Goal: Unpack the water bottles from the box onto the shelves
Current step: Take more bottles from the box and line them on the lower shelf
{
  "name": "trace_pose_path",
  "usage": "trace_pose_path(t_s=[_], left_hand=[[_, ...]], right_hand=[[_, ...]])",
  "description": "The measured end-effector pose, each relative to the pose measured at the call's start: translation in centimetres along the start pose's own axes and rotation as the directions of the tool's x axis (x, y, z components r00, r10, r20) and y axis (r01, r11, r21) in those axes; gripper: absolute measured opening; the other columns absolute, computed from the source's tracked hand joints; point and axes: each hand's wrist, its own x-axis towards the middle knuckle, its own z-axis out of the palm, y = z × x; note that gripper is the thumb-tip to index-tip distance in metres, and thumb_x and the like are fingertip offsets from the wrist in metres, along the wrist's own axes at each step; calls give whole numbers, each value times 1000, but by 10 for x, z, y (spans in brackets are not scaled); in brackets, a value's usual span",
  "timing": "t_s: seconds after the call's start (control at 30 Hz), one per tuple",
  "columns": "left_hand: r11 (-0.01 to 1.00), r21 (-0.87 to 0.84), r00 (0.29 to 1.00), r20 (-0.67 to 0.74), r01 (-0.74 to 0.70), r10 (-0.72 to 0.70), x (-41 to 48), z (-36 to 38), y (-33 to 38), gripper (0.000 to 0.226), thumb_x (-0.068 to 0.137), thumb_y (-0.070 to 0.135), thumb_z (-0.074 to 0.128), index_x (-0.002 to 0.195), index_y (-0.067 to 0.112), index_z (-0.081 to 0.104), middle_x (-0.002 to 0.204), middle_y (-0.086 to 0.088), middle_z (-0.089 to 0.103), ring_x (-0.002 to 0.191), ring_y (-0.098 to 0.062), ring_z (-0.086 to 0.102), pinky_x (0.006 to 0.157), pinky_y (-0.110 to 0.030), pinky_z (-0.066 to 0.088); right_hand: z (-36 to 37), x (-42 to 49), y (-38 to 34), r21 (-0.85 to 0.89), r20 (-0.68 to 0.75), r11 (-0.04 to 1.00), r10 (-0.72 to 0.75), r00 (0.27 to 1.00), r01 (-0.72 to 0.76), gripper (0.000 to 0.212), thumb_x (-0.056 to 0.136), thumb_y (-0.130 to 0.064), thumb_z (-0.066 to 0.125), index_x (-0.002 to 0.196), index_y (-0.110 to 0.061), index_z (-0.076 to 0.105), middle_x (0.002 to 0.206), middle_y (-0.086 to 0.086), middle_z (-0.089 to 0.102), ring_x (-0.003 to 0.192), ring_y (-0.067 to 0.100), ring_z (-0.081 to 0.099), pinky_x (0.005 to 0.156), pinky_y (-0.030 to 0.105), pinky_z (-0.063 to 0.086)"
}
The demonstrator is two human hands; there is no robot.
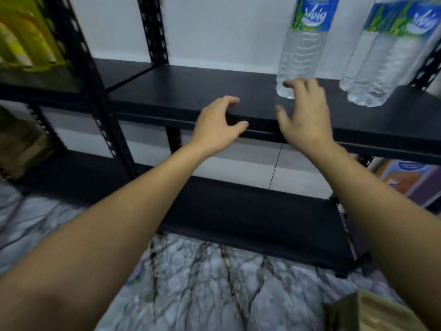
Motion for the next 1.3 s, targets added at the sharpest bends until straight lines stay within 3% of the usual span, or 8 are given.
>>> trace_pose_path(t_s=[0.17,0.33,0.53,0.67,0.83,0.97,1.13,1.3], left_hand=[[969,228,993,43,95,-107,-129,-44,-31,57,91,37,69,142,21,51,146,2,52,136,-21,48,113,-44,40],[876,400,947,53,270,-317,-257,-92,-70,62,90,42,70,145,23,48,148,-1,50,137,-26,47,111,-46,41],[757,472,861,-7,452,-509,-375,-149,-127,64,87,42,71,143,20,50,142,-5,53,131,-30,52,106,-45,45],[648,506,770,-51,568,-636,-439,-182,-169,62,89,43,68,143,21,49,149,-3,47,135,-30,48,109,-44,42],[522,519,632,-48,677,-773,-484,-196,-228,64,89,45,67,145,22,46,149,-6,47,133,-31,49,107,-46,43],[490,485,566,-11,724,-824,-491,-175,-270,66,89,45,67,146,21,43,146,-7,47,130,-32,51,105,-45,45],[507,350,523,53,788,-851,-475,-133,-321,82,85,48,75,151,18,38,151,-8,46,132,-30,51,106,-46,46],[510,138,514,12,849,-858,-448,-96,-363,92,80,42,84,153,16,35,154,-7,43,136,-29,48,107,-41,44]], right_hand=[[6,-92,-73,-9,246,987,-155,957,162,50,94,-25,66,140,-10,54,142,10,49,127,34,48,105,48,46],[26,-177,-143,2,550,948,-267,791,318,54,98,-29,61,148,-14,45,150,9,42,134,34,42,109,46,42],[70,-246,-225,122,666,945,-304,681,302,56,100,-31,60,151,-16,42,148,9,42,134,35,40,108,49,44],[115,-283,-264,167,734,943,-314,602,287,55,100,-32,61,150,-18,43,148,7,42,133,32,40,106,45,45],[168,-307,-292,156,812,945,-288,508,286,53,101,-30,59,150,-19,41,149,6,40,133,31,40,106,44,45],[212,-310,-293,118,867,946,-246,433,302,58,101,-33,59,153,-17,38,147,7,40,133,32,40,106,45,45],[268,-306,-283,97,903,981,-159,399,171,63,98,-32,64,153,-15,38,147,11,42,135,34,40,110,45,42],[325,-304,-272,68,918,982,8,396,-179,73,88,-32,79,148,-9,45,148,15,48,133,33,51,104,38,43]])
